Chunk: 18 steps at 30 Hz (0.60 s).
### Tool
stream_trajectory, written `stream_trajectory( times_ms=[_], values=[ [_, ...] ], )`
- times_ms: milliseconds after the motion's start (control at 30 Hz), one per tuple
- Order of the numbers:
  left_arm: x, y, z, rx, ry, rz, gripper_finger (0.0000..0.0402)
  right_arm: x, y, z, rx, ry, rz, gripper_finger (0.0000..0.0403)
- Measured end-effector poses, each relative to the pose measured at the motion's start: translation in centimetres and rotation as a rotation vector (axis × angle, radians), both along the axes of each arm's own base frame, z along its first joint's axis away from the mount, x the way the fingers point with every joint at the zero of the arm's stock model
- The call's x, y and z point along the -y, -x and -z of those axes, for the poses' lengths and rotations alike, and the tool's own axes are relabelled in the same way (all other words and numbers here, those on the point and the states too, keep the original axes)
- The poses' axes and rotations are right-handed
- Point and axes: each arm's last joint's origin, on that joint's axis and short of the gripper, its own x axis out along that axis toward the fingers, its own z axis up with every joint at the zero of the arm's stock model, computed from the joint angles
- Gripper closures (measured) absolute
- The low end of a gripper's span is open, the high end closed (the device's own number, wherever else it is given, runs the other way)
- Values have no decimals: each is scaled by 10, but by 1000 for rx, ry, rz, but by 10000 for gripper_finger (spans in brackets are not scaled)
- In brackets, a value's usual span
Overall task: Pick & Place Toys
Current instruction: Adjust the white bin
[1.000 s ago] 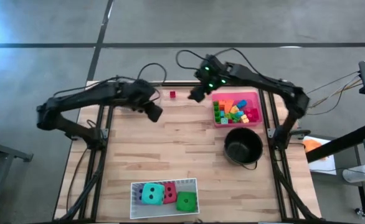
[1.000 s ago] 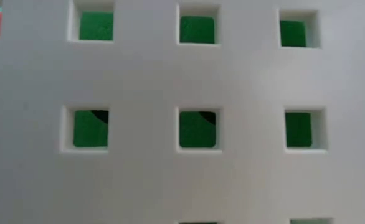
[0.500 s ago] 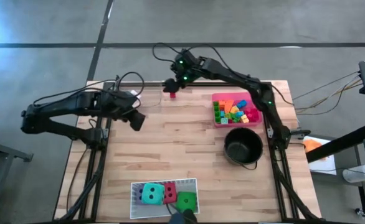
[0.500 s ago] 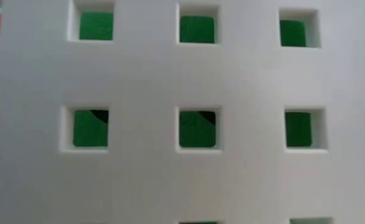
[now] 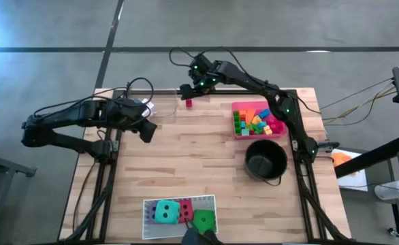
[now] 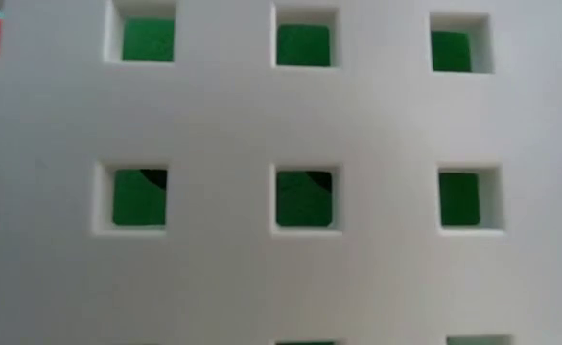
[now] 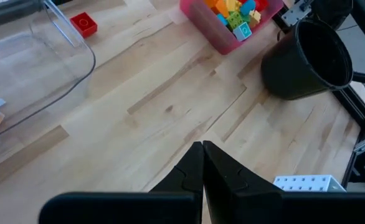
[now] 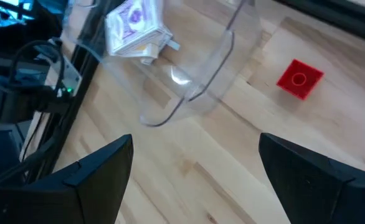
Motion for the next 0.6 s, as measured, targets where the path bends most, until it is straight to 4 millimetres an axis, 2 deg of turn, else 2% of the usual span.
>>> stream_trajectory(
  times_ms=[200, 333, 433, 600],
  values=[
    [-4, -16, 5, -20, -74, 32, 393, -28, 20, -45, -17, 108, -78, 65],
    [-20, -39, 9, -22, -145, 47, 385, -47, 44, -83, 3, 169, -114, 65],
    [-39, -55, 10, -31, -155, 46, 353, -57, 63, -105, 16, 198, -102, 65],
    [-72, -81, 19, -113, -180, 103, 267, -76, 103, -128, 20, 220, -86, 65]
  ],
)
